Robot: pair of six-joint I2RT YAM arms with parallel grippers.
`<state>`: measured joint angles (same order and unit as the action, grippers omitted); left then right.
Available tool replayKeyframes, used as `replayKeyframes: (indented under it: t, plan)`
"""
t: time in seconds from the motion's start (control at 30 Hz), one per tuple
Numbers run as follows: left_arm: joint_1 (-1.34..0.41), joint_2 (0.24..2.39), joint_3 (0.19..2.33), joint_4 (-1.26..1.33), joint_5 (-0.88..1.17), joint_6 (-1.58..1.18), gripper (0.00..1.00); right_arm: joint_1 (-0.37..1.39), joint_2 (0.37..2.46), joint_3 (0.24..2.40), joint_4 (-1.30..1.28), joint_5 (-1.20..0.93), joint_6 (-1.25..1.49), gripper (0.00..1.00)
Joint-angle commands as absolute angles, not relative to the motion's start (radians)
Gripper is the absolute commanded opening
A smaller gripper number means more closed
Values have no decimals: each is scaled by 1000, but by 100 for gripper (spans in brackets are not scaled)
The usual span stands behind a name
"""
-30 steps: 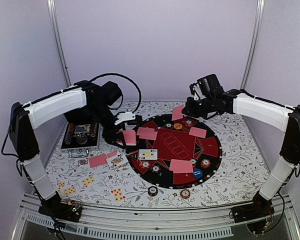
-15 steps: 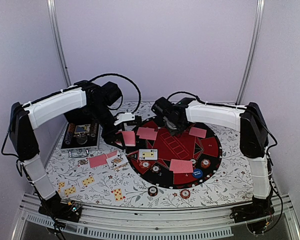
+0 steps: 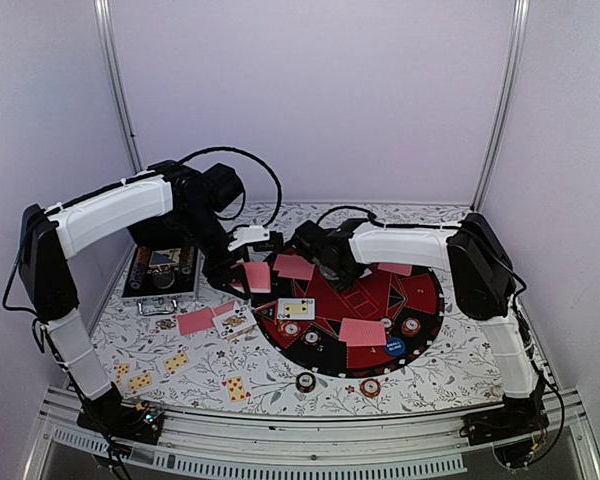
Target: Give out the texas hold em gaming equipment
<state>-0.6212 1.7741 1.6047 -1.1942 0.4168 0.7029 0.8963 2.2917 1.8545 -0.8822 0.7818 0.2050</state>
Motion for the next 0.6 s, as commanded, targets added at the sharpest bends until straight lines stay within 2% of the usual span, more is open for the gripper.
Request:
replayKeyframes:
  t: [0.0,0.43,0.57]
  plan:
    - [-614,1751,1632,-1209,442,707,26,897,2321,1886,-796,698,180,0]
    - [-614,1763,1646,-1215,438,710,26,899,2383,1933,-781,548,201,0]
    - [-615,1766,1649,-1215,438,710,26,896,2379,1931,-801,513,235,6]
